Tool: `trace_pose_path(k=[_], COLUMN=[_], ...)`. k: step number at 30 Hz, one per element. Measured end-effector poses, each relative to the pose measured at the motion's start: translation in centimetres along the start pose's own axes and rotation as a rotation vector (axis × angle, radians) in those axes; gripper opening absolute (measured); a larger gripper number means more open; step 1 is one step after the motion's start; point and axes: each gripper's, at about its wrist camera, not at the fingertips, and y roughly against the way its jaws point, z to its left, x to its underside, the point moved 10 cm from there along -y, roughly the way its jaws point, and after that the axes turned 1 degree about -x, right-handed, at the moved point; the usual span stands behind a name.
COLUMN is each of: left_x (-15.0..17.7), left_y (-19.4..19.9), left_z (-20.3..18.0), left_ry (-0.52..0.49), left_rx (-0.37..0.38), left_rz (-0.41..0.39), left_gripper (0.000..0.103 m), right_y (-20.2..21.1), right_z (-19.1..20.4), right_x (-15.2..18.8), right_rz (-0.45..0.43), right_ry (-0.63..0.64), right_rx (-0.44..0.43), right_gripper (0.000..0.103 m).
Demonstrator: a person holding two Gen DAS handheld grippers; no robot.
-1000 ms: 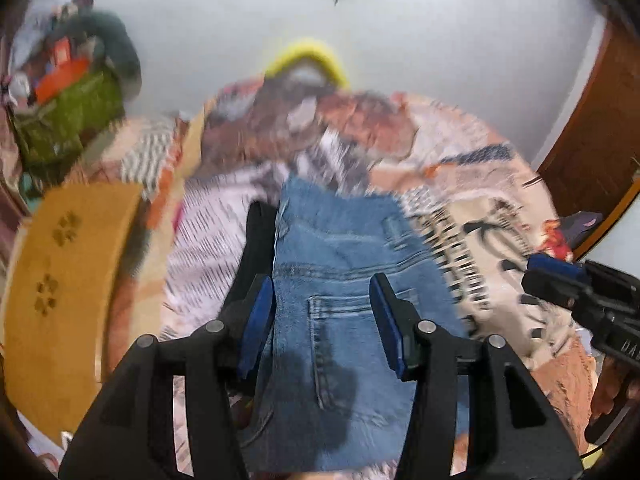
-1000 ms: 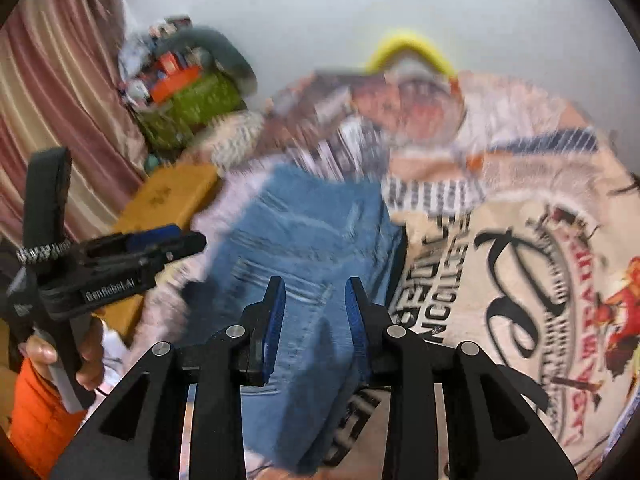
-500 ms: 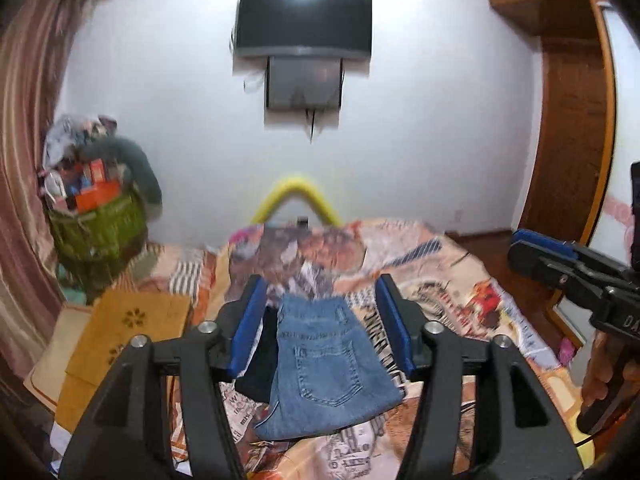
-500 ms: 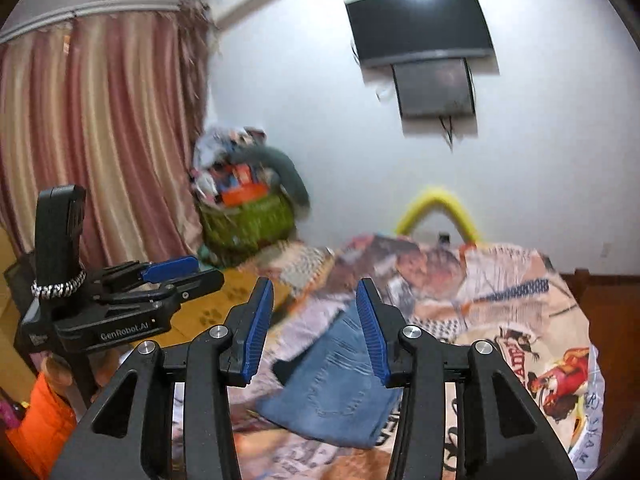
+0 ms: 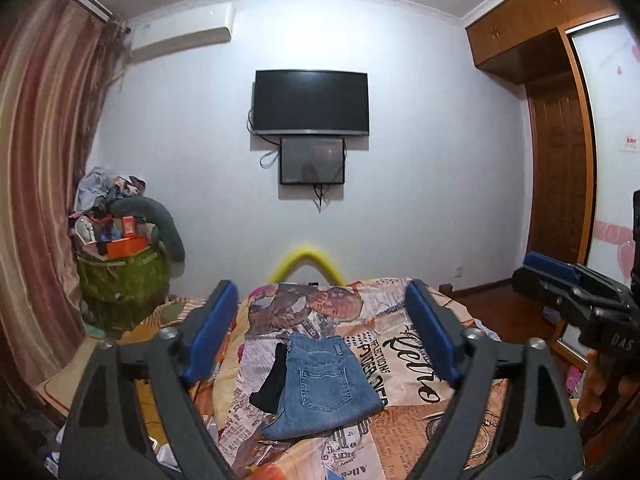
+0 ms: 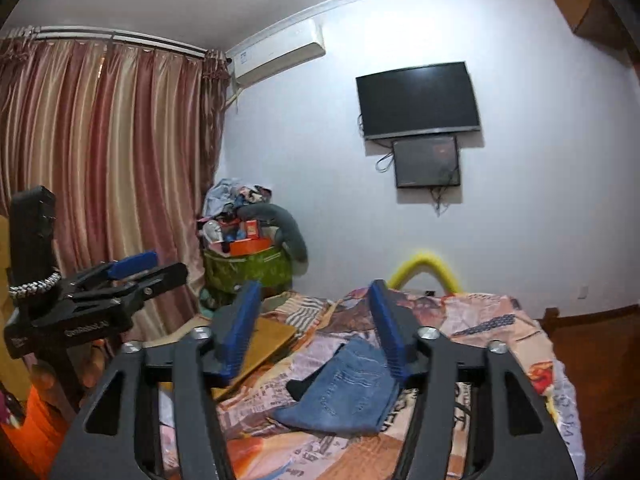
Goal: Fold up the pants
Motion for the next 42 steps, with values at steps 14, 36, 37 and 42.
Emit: trace_pose_path(k=[14,36,37,42], left_x=[1.7,2.8,2.8,2.8], left_y=[1.9,1.6,1.6,1.6], left_z=[-1.1,-1.3,-1.3,-1.4], left_ry=[0.003,0.006,0.007,0.008], left_rx=[-0.009,0.000,0.000,0.002], left_rz=[-0.006,0.006,0.006,0.008], left_gripper=[0.103,0.103,0.103,0.103], right_y=[1.0,2.0,2.1,2.1], right_z=[-0.5,-0.8,-0.8,-0.9], right_x=[0.2,1.9,1.9,1.8], right_rz=[-0.004,0.016,0.016,0.015], right_ry=[0.002,-0.001,0.000,-0.002], right_rx=[0.088,0.110,0.110,0.109], right_gripper=[0.102,0.102,0.102,0.102])
